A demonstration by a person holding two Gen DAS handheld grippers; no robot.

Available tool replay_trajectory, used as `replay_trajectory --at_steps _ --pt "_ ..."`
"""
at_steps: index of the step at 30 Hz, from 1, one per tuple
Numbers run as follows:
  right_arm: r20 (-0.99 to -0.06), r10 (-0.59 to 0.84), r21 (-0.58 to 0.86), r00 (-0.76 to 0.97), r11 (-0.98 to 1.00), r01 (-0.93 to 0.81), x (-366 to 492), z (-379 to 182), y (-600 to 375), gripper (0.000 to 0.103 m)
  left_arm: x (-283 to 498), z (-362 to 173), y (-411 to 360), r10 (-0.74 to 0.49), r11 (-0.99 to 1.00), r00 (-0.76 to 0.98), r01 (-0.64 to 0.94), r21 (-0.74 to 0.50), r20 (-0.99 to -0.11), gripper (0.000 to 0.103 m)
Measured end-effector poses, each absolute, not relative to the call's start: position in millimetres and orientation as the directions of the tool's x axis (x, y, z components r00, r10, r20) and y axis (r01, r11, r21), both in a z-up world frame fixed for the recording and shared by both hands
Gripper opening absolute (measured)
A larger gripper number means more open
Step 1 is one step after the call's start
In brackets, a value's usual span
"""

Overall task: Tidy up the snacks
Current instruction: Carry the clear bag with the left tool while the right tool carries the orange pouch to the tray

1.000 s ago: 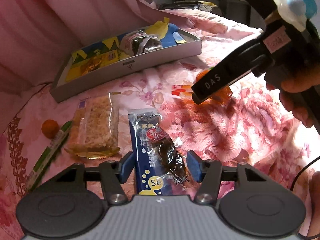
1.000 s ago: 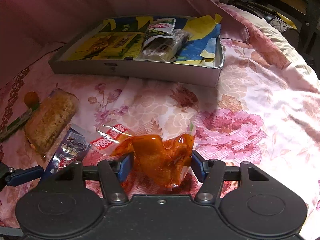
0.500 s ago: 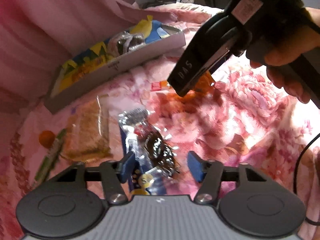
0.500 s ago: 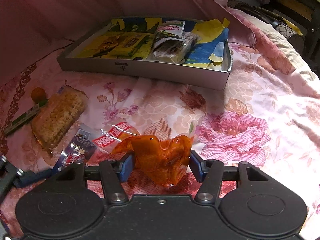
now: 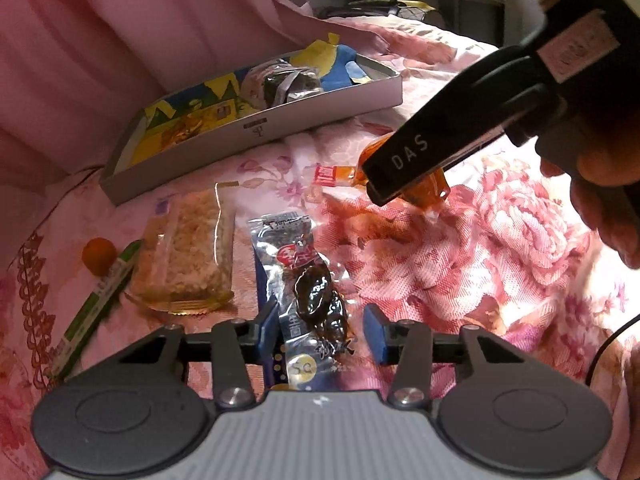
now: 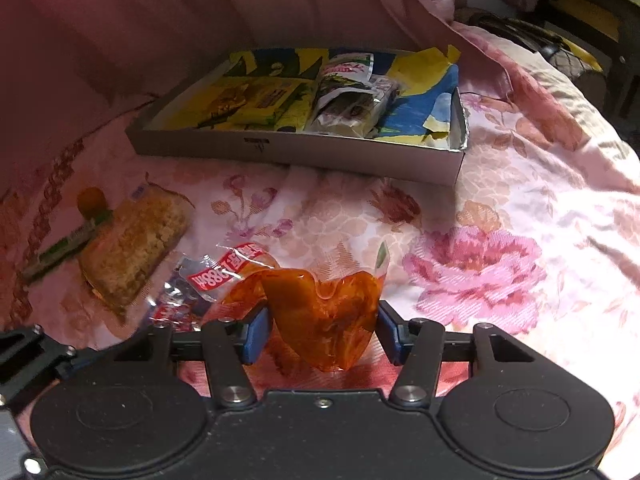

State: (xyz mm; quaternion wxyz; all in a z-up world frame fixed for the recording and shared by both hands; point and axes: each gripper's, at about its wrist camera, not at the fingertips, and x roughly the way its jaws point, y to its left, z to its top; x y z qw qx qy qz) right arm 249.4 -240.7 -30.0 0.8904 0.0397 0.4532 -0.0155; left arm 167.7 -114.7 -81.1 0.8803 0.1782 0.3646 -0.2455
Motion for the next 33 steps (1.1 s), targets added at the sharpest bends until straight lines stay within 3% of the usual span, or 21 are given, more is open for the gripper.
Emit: replay_trajectory --at_steps 6,12,19,33 --pt "-0.784 -0.005 0.028 0.621 0.999 0.043 239 -25 -231 0.057 166 -75 -109 -0.298 0.845 0.621 0.525 0.102 -0.725 0.049" --pt "-0.734 0.019 0.116 0.679 0.989 0.097 220 -6 -244 0.057 161 -71 -107 -0.261 0.859 0.697 0.484 0.169 -0.668 0.049" --pt "-0.701 0.056 0.209 0.711 0.97 0.129 217 3 -258 0.057 156 -60 -103 -0.269 0.877 0.739 0.453 0.161 -0.617 0.049" --pt "-0.646 0.044 0.233 0.762 0.962 0.142 224 9 -265 0.057 161 -45 -99 -0.31 0.891 0.778 0.439 0.118 -0.547 0.049"
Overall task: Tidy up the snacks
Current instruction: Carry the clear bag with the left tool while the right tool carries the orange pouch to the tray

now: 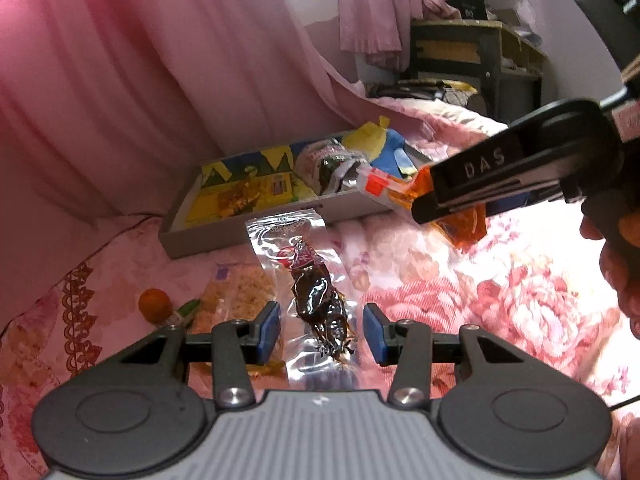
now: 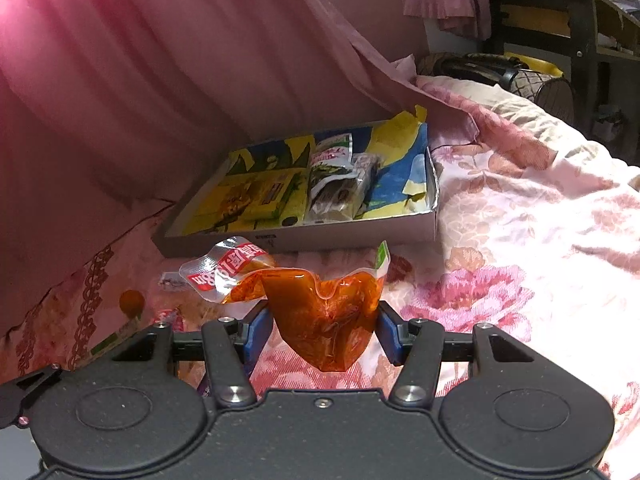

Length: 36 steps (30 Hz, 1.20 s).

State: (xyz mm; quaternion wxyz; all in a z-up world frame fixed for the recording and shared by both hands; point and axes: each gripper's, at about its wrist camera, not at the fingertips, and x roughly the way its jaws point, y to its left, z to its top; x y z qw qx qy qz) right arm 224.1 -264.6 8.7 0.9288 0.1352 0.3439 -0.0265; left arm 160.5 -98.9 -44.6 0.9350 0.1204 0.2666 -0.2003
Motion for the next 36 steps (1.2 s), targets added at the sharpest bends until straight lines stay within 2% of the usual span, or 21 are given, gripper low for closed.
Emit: replay_trajectory --at_steps 12,21,25,30,36 --pt "-0.602 0.01 0.192 0.798 0.972 0.133 235 12 -268 0.057 174 -25 -93 -0.338 0.905 0.807 0.419 0.067 -0.484 0.049" --pt "-0.534 0.008 0.208 0.845 0.97 0.122 260 20 -276 0.057 216 -2 -92 -0.347 0.914 0.829 0.403 0.039 -0.438 0.049" --pt "-0.5 -0.004 0.199 0.866 0.973 0.119 280 22 -278 0.057 249 4 -98 -0.33 0.919 0.848 0.389 0.063 -0.415 0.049" --pt "-0.474 -0.036 0.214 0.88 0.965 0.155 314 22 -293 0.057 305 4 -109 -0.309 0.929 0.847 0.365 0.052 -0.432 0.049" --pt "-0.521 -0.08 0.269 0.85 0.929 0.252 346 8 -325 0.057 359 -8 -130 -0.308 0.927 0.83 0.372 0.051 -0.465 0.049"
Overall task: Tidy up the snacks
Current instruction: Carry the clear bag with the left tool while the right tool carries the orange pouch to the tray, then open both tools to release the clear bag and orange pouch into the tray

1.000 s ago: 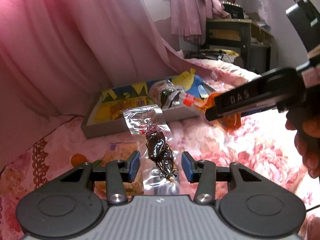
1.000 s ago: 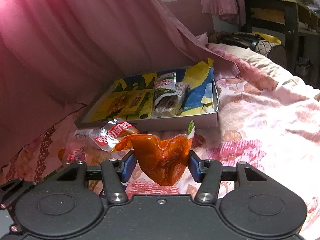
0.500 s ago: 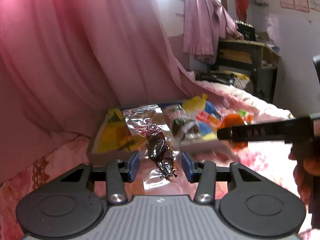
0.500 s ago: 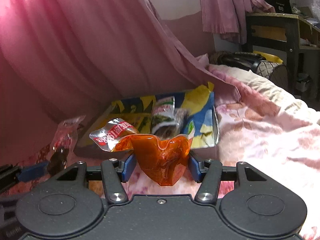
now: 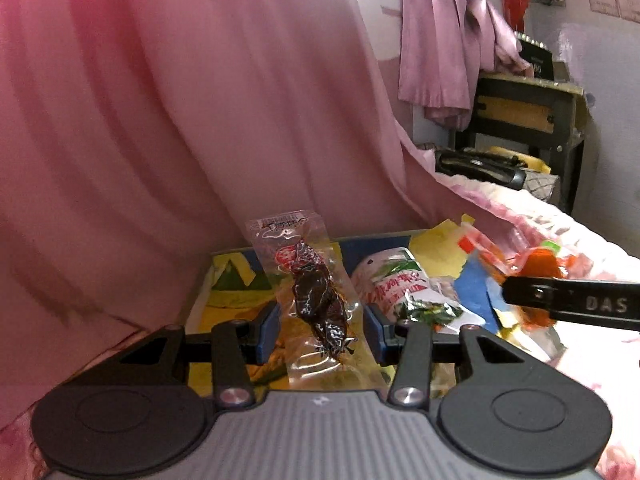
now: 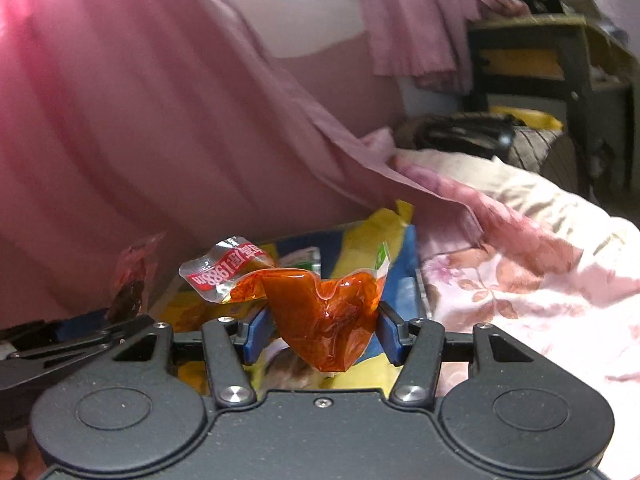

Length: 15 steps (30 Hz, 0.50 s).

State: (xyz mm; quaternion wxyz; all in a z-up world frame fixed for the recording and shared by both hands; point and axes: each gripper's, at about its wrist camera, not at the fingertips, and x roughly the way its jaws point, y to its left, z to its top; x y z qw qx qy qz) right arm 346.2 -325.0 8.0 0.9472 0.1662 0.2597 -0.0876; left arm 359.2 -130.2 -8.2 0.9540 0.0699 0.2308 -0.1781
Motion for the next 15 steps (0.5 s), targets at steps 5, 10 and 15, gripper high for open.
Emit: replay_trajectory --at_steps 5,10,15 --pt "-0.58 -0.12 0.255 0.805 0.912 0.32 361 -10 -341 0.057 388 -24 -147 -0.306 0.926 0.798 0.377 0.034 -0.52 0.049" --pt "-0.604 -0.13 0.236 0.786 0.913 0.332 372 -22 -343 0.057 401 -40 -158 -0.302 0.92 0.766 0.39 0.036 -0.567 0.05" --pt "-0.62 -0.127 0.222 0.774 0.918 0.329 380 -29 -340 0.058 410 -51 -166 -0.298 0.918 0.744 0.395 0.033 -0.597 0.05"
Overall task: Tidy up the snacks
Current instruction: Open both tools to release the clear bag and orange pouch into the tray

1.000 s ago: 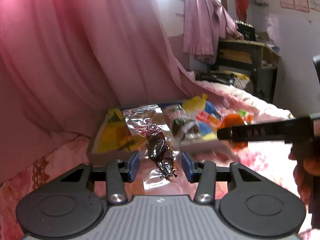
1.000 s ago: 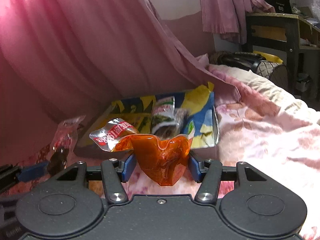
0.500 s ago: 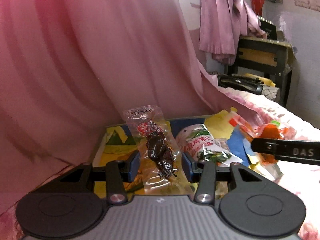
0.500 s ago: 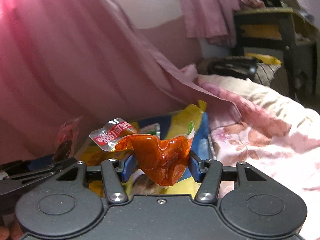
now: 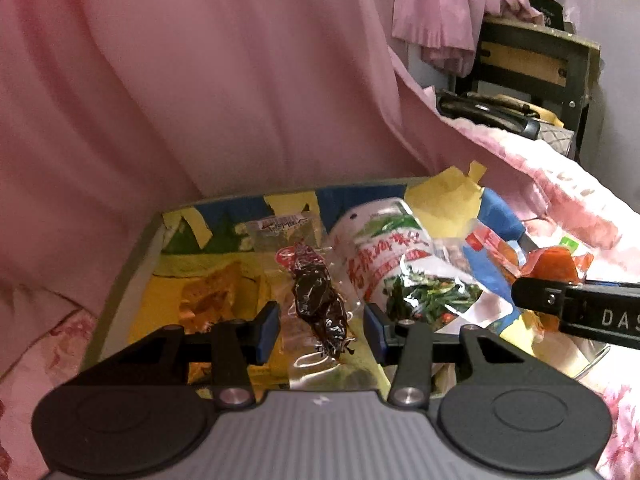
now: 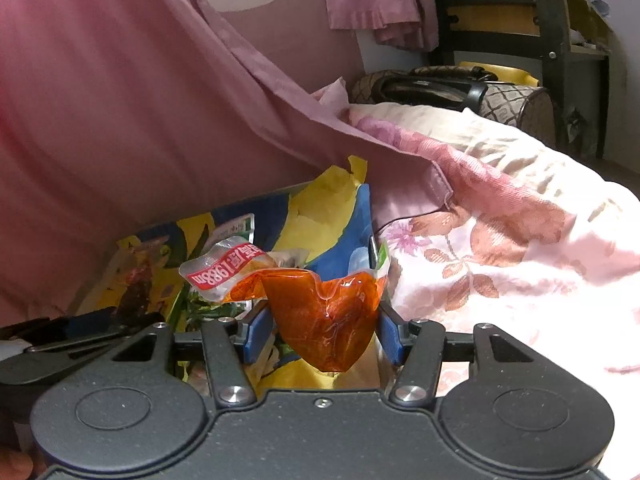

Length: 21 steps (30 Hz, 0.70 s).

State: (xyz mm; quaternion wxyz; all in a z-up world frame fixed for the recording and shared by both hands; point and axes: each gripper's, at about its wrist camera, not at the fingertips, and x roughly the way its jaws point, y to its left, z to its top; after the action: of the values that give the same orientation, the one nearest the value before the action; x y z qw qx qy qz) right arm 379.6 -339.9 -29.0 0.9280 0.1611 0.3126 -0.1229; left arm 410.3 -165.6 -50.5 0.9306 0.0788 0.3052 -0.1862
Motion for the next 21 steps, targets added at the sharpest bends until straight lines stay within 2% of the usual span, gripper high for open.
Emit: replay_trajectory --at_steps 11,14,18,21 --pt "-0.624 -0.12 0.218 0.772 0.922 0.319 383 -32 -339 0.061 420 -62 -162 -0.277 0.937 0.699 0.349 -0.024 -0.659 0.053" --pt "-0.619 -0.11 0.232 0.778 0.92 0.315 380 -28 -340 0.069 418 -59 -160 -0.271 0.942 0.694 0.335 -0.034 -0.667 0.055" --pt "-0.598 -0.087 0.262 0.797 0.918 0.297 375 -20 -340 0.081 413 -50 -153 -0.27 0.947 0.699 0.317 -0.052 -0.662 0.072" --pt "-0.581 -0.082 0.264 0.809 0.922 0.283 371 -13 -338 0.087 408 -41 -144 -0.272 0.951 0.708 0.301 -0.071 -0.652 0.08"
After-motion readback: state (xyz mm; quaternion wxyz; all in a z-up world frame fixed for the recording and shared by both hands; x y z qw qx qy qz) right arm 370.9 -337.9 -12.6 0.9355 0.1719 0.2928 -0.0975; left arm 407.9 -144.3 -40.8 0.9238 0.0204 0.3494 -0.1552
